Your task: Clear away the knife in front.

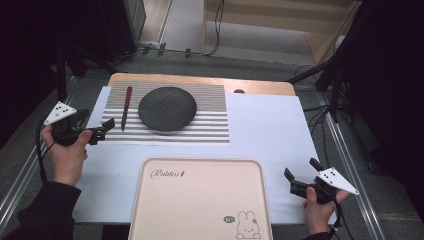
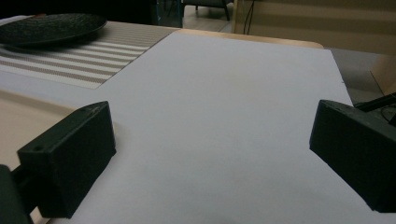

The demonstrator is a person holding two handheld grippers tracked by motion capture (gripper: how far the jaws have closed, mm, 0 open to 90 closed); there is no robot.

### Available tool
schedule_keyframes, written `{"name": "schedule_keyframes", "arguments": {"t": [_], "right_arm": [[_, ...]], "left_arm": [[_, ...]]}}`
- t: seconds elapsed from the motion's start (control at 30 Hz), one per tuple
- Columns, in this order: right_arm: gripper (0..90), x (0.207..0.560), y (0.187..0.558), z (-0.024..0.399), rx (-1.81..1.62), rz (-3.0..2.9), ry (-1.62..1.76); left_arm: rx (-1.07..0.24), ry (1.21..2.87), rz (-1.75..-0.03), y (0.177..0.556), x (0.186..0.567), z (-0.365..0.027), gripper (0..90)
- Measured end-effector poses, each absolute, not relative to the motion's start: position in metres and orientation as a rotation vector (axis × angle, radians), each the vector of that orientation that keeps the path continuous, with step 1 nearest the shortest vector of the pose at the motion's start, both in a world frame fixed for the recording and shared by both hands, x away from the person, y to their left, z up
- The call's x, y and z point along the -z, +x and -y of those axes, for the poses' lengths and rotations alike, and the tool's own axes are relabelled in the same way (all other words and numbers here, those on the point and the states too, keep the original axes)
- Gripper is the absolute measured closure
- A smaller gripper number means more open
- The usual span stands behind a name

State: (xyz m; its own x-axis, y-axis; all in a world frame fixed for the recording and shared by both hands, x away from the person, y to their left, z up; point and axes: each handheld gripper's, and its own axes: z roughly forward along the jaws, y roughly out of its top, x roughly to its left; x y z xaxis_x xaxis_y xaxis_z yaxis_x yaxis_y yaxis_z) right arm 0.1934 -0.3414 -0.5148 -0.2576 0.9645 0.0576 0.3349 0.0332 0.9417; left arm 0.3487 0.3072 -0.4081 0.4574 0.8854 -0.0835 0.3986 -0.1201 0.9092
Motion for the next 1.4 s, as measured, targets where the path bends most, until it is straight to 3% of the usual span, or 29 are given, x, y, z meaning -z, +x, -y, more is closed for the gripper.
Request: {"name": "schedule_keyframes", "arguments": {"t": [0.6, 0.77, 1.13, 1.23, 1.4], "right_arm": [[0.0, 0.515, 0.194, 0.341, -1.229, -1.666, 1.338], [0.0, 0.515, 0.194, 0.341, -1.224, -1.668, 1.342], [0.0, 0.515, 0.195, 0.340, -1.214, -1.671, 1.338], [0.0, 0.515, 0.195, 0.339, -1.207, -1.672, 1.339], [0.0, 0.516, 0.195, 0.339, -1.201, -1.676, 1.341]], "left_arm": [[-0.587, 1.765, -1.209, 0.396, 0.410, -0.312, 1.2], [-0.594, 1.784, -1.235, 0.406, 0.411, -0.307, 12.3], [-0.589, 1.843, -1.320, 0.431, 0.420, -0.301, 21.7], [-0.585, 1.871, -1.323, 0.438, 0.423, -0.298, 32.4], [-0.586, 1.943, -1.374, 0.453, 0.432, -0.288, 40.2]]}}
